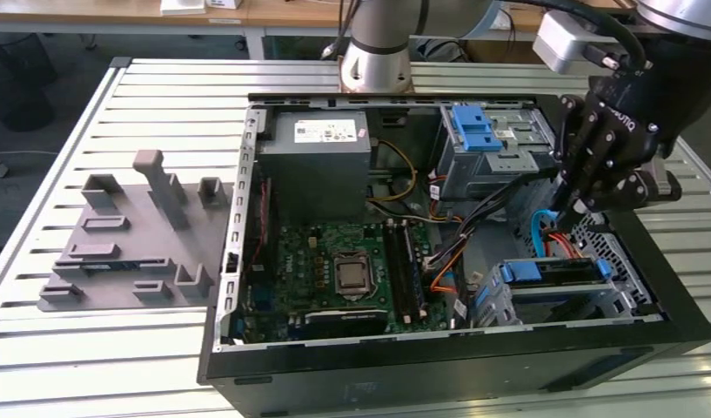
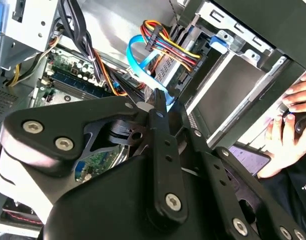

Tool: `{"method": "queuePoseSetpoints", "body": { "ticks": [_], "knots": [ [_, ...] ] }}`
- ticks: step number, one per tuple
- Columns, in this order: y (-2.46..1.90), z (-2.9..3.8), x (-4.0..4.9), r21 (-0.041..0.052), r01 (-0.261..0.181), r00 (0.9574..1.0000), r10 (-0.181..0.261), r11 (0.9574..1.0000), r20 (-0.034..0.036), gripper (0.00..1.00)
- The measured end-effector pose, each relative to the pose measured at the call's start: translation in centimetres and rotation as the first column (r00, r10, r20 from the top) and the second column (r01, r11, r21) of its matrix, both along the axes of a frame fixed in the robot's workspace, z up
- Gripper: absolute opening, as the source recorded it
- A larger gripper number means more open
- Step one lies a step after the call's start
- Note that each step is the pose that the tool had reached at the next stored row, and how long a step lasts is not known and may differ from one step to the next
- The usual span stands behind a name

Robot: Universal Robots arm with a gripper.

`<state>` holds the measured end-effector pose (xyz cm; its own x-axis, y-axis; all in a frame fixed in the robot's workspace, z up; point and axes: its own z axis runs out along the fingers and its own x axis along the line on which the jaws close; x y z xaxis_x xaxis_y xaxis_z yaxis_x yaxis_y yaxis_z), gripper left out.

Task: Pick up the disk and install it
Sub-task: 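Insert the second disk wire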

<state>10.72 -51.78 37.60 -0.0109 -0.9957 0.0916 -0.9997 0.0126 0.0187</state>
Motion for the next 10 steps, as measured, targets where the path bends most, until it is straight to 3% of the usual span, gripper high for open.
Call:
{"method": "queuePoseSetpoints", "body": {
  "ticks": [10],
  "knots": [
    [0.01,-1.20,0.03,-0.0290,-0.002,1.0000,0.002,0.9996,0.0000,0.24]
  ]
}}
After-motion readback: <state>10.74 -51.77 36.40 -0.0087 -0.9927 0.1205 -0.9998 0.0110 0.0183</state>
